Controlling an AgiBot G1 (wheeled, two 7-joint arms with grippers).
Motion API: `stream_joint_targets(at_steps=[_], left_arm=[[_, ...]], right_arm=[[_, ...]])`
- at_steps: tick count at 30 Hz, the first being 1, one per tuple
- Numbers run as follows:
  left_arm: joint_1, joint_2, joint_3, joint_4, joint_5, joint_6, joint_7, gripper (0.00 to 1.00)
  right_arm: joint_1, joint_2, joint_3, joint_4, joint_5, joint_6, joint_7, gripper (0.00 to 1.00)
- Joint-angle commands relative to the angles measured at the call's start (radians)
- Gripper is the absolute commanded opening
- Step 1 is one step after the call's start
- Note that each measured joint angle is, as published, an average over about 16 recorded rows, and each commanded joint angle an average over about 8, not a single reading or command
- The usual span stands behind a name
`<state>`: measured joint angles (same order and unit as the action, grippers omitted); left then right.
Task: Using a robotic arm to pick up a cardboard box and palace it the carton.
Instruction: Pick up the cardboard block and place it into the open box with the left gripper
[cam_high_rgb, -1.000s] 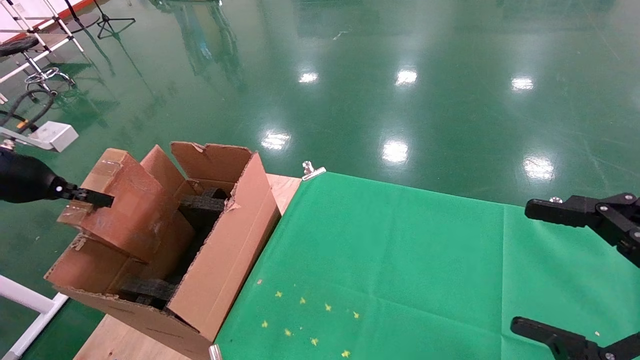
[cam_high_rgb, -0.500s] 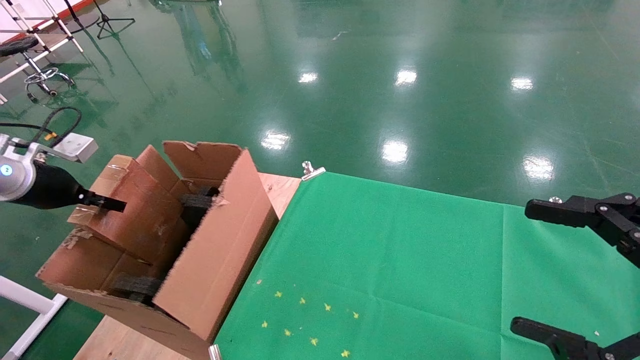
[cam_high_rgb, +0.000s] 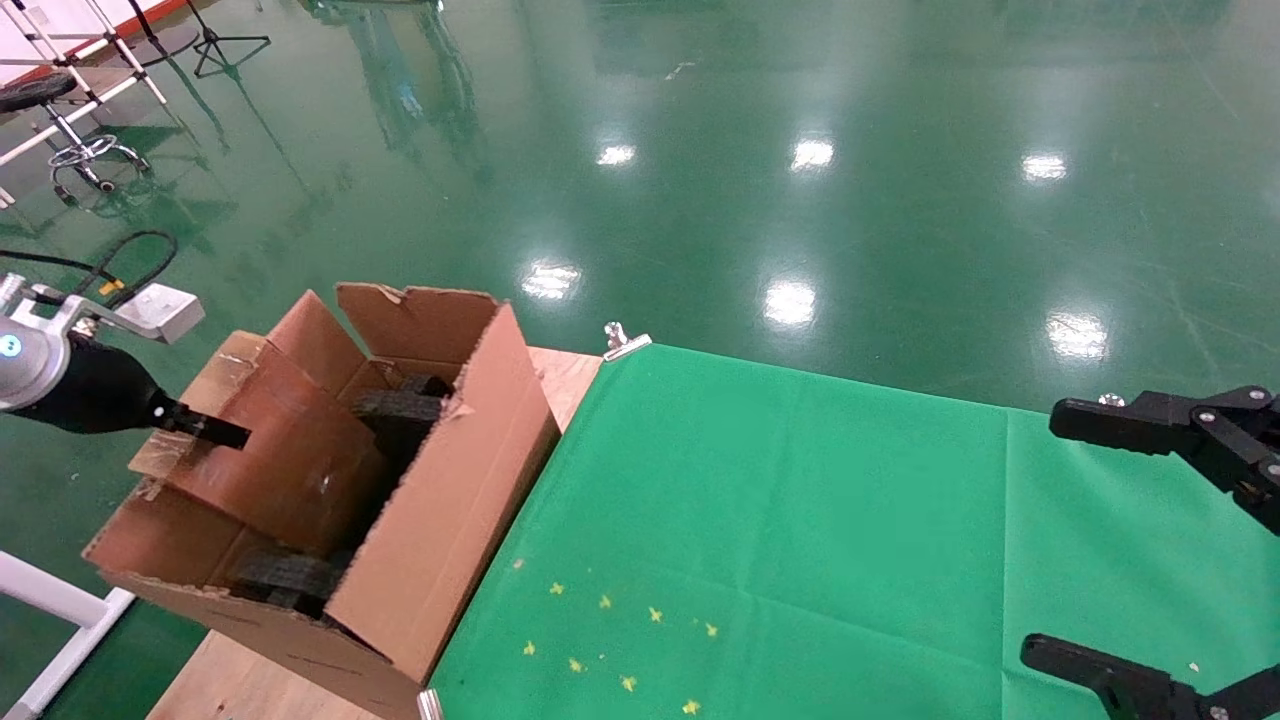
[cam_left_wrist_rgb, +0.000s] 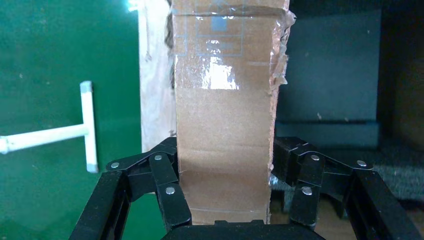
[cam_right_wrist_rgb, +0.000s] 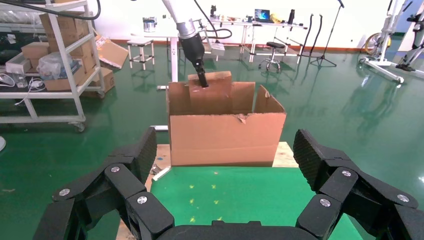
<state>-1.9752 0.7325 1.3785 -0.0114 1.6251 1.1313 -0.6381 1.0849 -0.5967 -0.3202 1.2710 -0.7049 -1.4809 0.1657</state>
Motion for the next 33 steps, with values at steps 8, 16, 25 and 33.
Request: stream_joint_targets(at_steps=[8,16,25,33], left_arm=[[0.046,0.028,0.005,0.017,0.006,-0.006,-0.03,0.0],[0.123,0.056,-0.005,0.026,-0.007,-0.064,-0.071,0.0],[0.213,0.083,-0.021,0.024,-0.029,-0.128,-0.103,0.0],[0.284,0.109,-0.038,0.018,-0.053,-0.186,-0.125,0.0]], right_arm=[[0.0,0.0,0.0,0.0,0.0,0.0,0.0,1.0],[0.0,0.0,0.0,0.0,0.0,0.0,0.0,1.0],[0.0,0.0,-0.001,0.0,0.0,0.0,0.0,1.0],[0.0,0.0,-0.001,0.0,0.001,0.0,0.0,1.0]])
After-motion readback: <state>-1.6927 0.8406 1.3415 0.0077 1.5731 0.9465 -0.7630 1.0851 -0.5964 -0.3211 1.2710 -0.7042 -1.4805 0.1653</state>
